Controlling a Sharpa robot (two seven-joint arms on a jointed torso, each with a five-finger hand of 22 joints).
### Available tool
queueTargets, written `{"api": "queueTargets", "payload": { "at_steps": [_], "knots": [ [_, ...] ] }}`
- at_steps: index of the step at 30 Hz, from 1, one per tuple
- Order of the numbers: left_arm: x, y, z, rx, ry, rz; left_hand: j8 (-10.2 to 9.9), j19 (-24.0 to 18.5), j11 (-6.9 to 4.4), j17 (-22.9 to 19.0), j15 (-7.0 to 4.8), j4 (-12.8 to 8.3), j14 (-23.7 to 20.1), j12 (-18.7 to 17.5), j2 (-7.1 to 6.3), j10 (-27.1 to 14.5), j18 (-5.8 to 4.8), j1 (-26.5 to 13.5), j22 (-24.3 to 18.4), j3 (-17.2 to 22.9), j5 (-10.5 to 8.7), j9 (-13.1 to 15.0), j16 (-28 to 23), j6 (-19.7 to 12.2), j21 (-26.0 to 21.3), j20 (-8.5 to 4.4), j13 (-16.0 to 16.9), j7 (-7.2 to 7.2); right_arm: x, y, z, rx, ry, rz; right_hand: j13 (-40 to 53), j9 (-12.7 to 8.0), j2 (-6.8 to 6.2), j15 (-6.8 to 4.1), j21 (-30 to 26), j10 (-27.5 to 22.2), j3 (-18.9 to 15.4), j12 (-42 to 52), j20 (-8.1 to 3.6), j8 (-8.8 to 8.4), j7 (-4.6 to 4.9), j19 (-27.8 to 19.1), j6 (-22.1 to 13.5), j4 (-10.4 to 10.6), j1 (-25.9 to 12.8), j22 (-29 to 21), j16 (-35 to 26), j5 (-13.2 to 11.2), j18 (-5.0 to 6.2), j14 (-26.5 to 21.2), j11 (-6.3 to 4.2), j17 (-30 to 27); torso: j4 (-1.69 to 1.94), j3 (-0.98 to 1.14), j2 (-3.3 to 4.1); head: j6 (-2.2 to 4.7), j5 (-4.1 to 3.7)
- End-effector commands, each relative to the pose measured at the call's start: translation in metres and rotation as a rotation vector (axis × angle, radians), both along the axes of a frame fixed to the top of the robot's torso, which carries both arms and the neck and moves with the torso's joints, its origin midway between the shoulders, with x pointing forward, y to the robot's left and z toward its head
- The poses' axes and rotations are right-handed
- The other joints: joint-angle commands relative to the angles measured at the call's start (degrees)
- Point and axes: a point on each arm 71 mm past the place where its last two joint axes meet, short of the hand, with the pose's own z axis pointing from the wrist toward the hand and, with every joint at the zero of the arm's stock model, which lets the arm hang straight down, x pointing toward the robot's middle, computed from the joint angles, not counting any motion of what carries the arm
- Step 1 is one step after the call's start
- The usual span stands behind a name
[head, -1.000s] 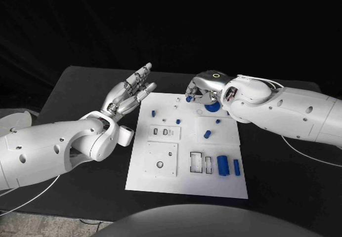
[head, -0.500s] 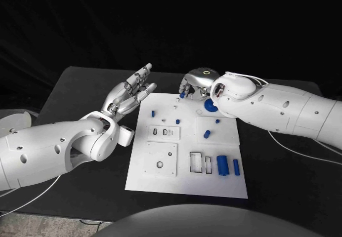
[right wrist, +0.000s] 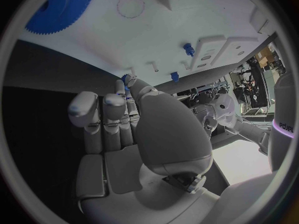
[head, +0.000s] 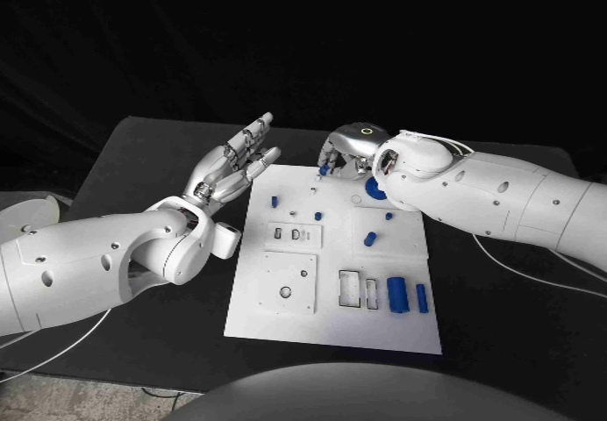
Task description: Assemble the parts on the task board
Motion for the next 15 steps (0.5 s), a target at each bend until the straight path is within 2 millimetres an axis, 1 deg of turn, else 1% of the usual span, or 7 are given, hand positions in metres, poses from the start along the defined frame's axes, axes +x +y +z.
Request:
{"api": "queueTargets", "payload": {
  "at_steps": [1, 9, 15],
  "knots": [
    [0.0000, -0.0036, 0.0002, -0.012, 0.004, -0.022, 0.29, 0.00, 0.48, -0.09, 0.30, 0.05, 0.04, 0.18, 0.13, 0.11, 0.96, 0.61, 0.06, 0.28, 0.38, 0.08, -0.26, -0.08, 0.35, 0.26, 0.08, 0.12, -0.0003, 0.0005, 0.0003, 0.012, 0.001, 0.005, -0.03, 1.49, 0.07, 0.42, 0.13, -0.47, 0.11, -0.24, 0.31, -0.02, 0.09, -0.06, -0.21, 0.39, -0.40, -0.04, -0.24, 0.29, -0.64, -0.10, -0.09, -0.10, 0.01, -0.01, 0.00, 0.01, 0.00],
    [0.0010, -0.0052, -0.0010, -0.013, 0.009, -0.028, 0.29, 0.01, 0.53, -0.09, 0.37, 0.05, 0.04, 0.20, 0.16, 0.12, 0.96, 0.71, 0.06, 0.32, 0.44, 0.08, -0.26, -0.08, 0.36, 0.30, 0.08, 0.19, -0.0001, -0.0012, 0.0004, 0.021, 0.005, 0.002, -0.02, 1.48, 0.04, 0.50, 0.10, -0.51, 0.18, -0.37, 0.37, -0.13, 0.13, -0.12, -0.32, 0.39, -0.39, -0.03, -0.43, 0.33, -0.65, -0.23, 0.00, -0.37, -0.06, 0.01, 0.01, 0.01, 0.16],
    [0.0015, -0.0051, -0.0015, -0.013, 0.011, -0.029, 0.29, 0.01, 0.53, -0.09, 0.37, 0.05, 0.04, 0.20, 0.16, 0.12, 0.96, 0.71, 0.06, 0.32, 0.44, 0.08, -0.26, -0.08, 0.36, 0.30, 0.08, 0.19, -0.0010, 0.0000, -0.0007, 0.019, 0.020, 0.003, -0.01, 1.47, 0.01, 0.61, -0.07, -0.57, 0.25, -0.55, 0.45, -0.28, 0.20, -0.30, -0.47, 0.41, -0.40, -0.20, -0.64, 0.33, -0.61, -0.39, 0.13, -0.66, -0.14, 0.01, 0.01, 0.01, 0.00]
  ]
}}
